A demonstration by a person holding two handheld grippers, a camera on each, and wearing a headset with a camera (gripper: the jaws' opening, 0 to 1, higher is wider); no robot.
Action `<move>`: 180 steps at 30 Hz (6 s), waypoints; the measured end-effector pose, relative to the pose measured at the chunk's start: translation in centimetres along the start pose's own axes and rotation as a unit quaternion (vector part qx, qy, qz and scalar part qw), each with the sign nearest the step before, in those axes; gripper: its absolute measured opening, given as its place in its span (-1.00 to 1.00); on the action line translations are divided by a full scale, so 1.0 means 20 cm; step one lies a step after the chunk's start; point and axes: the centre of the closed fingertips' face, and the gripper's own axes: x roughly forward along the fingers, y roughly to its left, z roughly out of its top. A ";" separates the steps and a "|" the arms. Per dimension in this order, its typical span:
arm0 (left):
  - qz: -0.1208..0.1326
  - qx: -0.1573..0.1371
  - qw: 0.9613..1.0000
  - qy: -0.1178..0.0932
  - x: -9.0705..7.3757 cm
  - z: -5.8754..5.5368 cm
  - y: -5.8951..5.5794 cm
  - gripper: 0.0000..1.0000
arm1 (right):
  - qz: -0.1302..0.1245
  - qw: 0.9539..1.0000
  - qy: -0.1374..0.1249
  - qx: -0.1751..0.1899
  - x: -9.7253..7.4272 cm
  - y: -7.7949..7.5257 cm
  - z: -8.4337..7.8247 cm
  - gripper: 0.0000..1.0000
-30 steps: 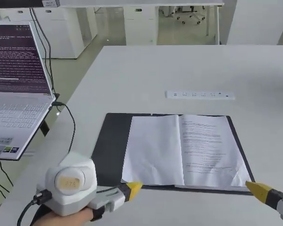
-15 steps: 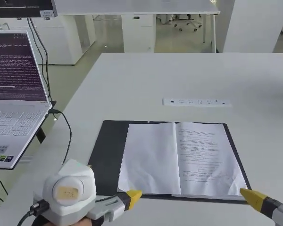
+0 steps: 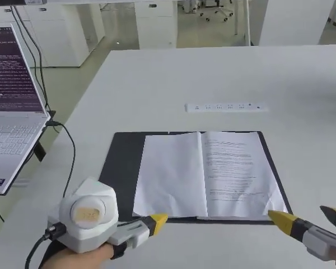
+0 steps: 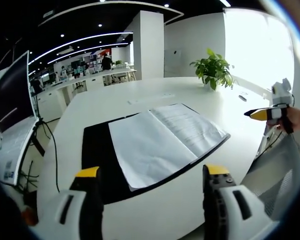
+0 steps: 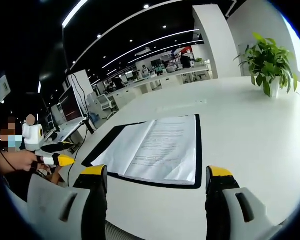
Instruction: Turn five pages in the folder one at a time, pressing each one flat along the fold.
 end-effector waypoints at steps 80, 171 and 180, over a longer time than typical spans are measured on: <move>-0.121 0.089 0.987 -0.054 0.94 -0.01 -0.90 -0.29 | -0.008 0.998 0.021 0.057 0.24 -0.23 -0.16 0.34; -0.105 0.072 0.990 -0.054 0.96 0.01 -0.84 -0.98 | -0.009 0.997 0.029 0.071 0.36 -0.31 -0.20 -0.84; -0.106 0.070 0.991 -0.052 0.96 0.01 -0.84 -0.98 | -0.008 0.992 0.028 0.122 0.38 -0.33 -0.20 -1.00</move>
